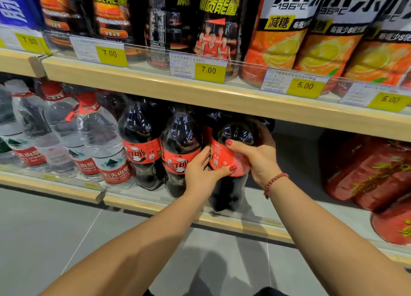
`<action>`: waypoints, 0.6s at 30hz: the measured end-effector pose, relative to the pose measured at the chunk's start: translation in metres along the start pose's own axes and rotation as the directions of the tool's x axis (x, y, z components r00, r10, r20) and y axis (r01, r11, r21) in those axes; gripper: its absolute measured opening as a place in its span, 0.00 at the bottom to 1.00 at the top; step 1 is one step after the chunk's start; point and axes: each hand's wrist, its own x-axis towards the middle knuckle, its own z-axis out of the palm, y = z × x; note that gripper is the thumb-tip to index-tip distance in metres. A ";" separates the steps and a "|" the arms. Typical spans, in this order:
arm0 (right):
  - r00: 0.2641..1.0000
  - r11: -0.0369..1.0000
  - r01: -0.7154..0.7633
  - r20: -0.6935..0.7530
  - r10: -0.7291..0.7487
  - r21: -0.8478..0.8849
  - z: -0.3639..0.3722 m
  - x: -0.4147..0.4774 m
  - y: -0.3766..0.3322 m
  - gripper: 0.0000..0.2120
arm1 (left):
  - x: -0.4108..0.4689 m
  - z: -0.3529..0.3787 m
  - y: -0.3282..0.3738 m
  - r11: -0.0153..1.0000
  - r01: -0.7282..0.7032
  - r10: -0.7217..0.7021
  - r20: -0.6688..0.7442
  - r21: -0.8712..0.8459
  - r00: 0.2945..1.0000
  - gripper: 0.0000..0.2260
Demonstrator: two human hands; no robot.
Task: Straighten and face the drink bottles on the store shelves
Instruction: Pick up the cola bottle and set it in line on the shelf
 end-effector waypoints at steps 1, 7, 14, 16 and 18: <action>1.000 1.000 0.009 -0.002 -0.009 -0.012 0.000 0.001 0.004 0.39 | 0.001 0.000 -0.004 1.000 -0.005 0.005 -0.018 -0.002 1.000 0.35; 1.000 1.000 0.023 -0.005 -0.023 0.020 0.006 0.006 0.015 0.34 | 0.004 -0.001 -0.017 0.998 -0.053 0.056 -0.105 0.030 0.993 0.35; 0.995 0.994 0.083 0.058 -0.079 -0.070 0.004 0.006 0.026 0.37 | 0.004 -0.004 -0.026 0.990 -0.102 0.115 -0.127 0.099 0.985 0.33; 0.993 0.989 0.098 0.069 -0.091 -0.115 0.002 0.001 0.032 0.38 | 0.001 -0.005 -0.031 0.986 -0.108 0.126 -0.137 0.130 0.983 0.33; 0.992 0.985 0.112 0.073 -0.103 -0.130 0.002 -0.001 0.036 0.38 | -0.003 -0.008 -0.035 0.981 -0.120 0.140 -0.128 0.152 0.982 0.33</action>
